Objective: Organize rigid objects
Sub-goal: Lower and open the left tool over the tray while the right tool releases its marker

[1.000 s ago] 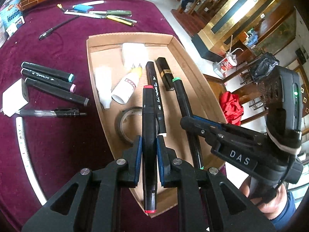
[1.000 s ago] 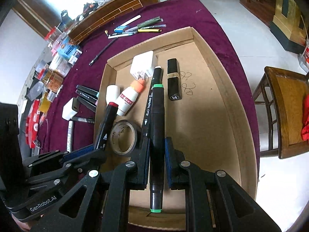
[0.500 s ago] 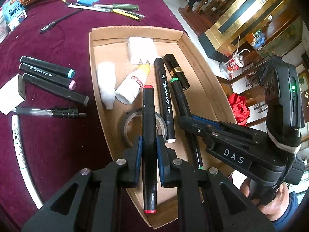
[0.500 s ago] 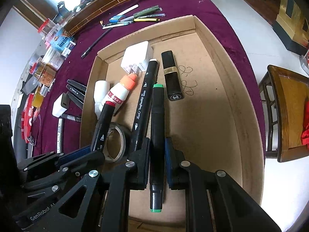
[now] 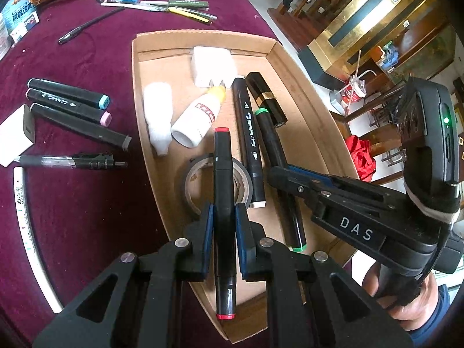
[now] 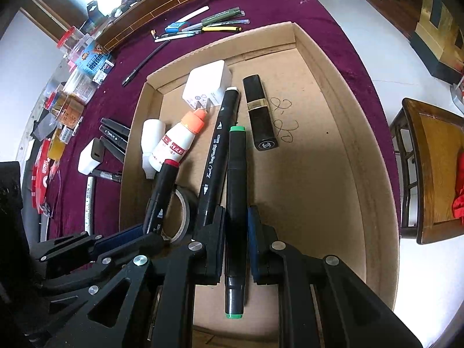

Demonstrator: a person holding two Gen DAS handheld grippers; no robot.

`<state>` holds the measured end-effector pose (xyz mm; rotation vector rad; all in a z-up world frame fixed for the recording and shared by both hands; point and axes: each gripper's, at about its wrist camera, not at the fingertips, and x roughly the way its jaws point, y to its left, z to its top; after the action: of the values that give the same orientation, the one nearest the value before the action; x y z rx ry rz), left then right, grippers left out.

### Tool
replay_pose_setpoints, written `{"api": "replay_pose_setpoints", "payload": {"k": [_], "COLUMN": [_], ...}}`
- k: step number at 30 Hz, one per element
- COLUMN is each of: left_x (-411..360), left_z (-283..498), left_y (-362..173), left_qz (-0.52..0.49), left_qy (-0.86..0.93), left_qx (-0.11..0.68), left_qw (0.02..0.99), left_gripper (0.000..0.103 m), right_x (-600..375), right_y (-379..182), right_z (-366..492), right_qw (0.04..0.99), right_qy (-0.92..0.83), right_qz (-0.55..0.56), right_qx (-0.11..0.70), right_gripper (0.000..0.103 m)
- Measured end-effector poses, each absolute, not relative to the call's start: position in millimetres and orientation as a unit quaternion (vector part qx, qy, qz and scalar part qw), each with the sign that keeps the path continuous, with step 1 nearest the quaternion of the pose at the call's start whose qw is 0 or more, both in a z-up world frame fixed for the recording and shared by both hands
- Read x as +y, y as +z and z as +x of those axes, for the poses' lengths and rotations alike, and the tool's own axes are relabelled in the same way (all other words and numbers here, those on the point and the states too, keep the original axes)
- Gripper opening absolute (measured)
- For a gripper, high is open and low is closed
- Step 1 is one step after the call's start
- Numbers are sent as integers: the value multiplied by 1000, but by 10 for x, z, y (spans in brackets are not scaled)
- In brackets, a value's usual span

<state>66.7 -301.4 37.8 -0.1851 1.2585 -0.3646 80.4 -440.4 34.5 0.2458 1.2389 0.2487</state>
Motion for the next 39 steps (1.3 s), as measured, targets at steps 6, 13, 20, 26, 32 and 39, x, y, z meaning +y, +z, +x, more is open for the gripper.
{"api": "replay_pose_setpoints", "payload": {"k": [6, 13, 20, 26, 32, 39], "left_x": [-3023, -3024, -3022, -3037, -3059, -3076], "left_z": [693, 686, 684, 667, 649, 629], "left_y": [353, 357, 363, 377, 408, 436], "left_qz": [-85, -84, -84, -83, -80, -79], "left_qy": [-170, -170, -170, -174, -178, -180], "left_qx": [584, 584, 585, 585, 582, 582], "left_qw": [789, 789, 789, 788, 789, 789], "left_gripper": [12, 12, 12, 12, 12, 12], "right_x": [-4395, -4377, -4351, -4341, -4348, -4360], "right_y": [346, 347, 353, 352, 363, 410], "right_z": [800, 797, 796, 794, 782, 758], "right_qw": [800, 801, 800, 800, 801, 805], "right_qy": [115, 115, 111, 110, 108, 106], "right_qz": [112, 109, 104, 104, 105, 107], "right_qx": [578, 577, 580, 580, 579, 573], "right_gripper": [13, 13, 13, 13, 13, 16]}}
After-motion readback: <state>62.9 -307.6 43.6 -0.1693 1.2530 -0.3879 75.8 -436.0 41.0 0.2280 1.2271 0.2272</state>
